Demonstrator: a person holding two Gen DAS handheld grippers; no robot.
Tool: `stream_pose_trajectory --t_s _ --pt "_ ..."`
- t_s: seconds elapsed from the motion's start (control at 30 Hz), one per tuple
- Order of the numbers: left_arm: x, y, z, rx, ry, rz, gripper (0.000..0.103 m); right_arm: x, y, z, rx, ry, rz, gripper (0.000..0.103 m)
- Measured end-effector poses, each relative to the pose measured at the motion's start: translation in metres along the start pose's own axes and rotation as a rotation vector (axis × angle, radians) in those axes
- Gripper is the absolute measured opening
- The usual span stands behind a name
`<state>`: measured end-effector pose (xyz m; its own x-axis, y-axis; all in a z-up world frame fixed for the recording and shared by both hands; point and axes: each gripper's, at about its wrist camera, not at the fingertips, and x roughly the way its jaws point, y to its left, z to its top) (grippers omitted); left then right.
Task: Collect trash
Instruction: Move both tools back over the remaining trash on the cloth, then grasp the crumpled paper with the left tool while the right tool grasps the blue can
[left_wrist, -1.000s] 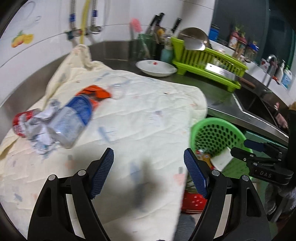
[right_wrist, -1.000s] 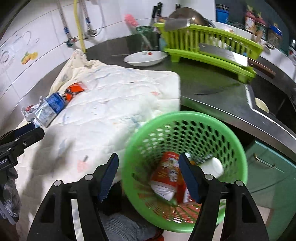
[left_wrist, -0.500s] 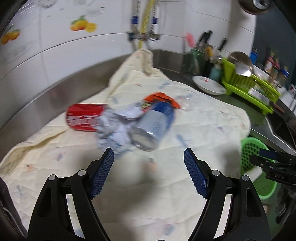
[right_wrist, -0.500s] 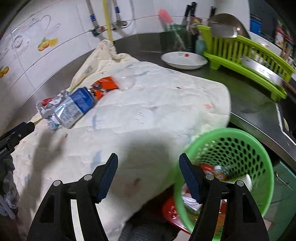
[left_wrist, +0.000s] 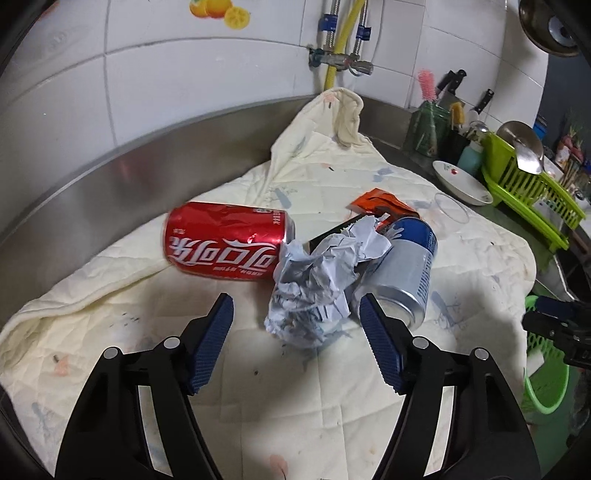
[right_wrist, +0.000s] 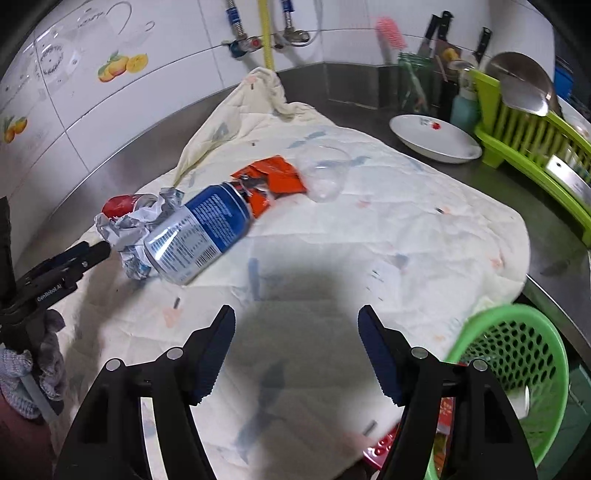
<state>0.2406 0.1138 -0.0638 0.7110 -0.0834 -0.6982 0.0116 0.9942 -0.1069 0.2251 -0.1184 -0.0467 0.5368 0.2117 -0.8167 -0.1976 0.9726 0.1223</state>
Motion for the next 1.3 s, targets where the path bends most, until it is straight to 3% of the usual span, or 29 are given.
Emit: stream_pose_trajectory --t_s 0.33,0.6,0.77,0.97,1.13,1.3 --pt "0.021 0.004 0.002 0.02 0.005 -0.059 0.057 0.03 0.021 0.03 0.041 0.037 0.056 0.067" --pt "0.029 0.012 -0.001 0.004 0.021 -0.097 0.021 0.05 0.032 0.053 0.098 0.059 0.101 0.07" --pt "0.023 0.013 -0.005 0.01 0.005 -0.07 0.01 0.068 0.036 0.062 0.164 0.085 0.133 0.07" --pt "0.008 0.02 -0.007 0.009 -0.024 -0.051 0.009 0.096 0.036 0.065 0.312 0.132 0.222 0.074" --pt "-0.003 0.027 -0.009 0.002 -0.034 -0.052 0.009 0.105 0.043 0.071 0.328 0.134 0.238 0.076" --pt "-0.006 0.031 -0.011 -0.01 -0.037 -0.046 0.009 0.12 0.045 0.071 0.402 0.159 0.309 0.076"
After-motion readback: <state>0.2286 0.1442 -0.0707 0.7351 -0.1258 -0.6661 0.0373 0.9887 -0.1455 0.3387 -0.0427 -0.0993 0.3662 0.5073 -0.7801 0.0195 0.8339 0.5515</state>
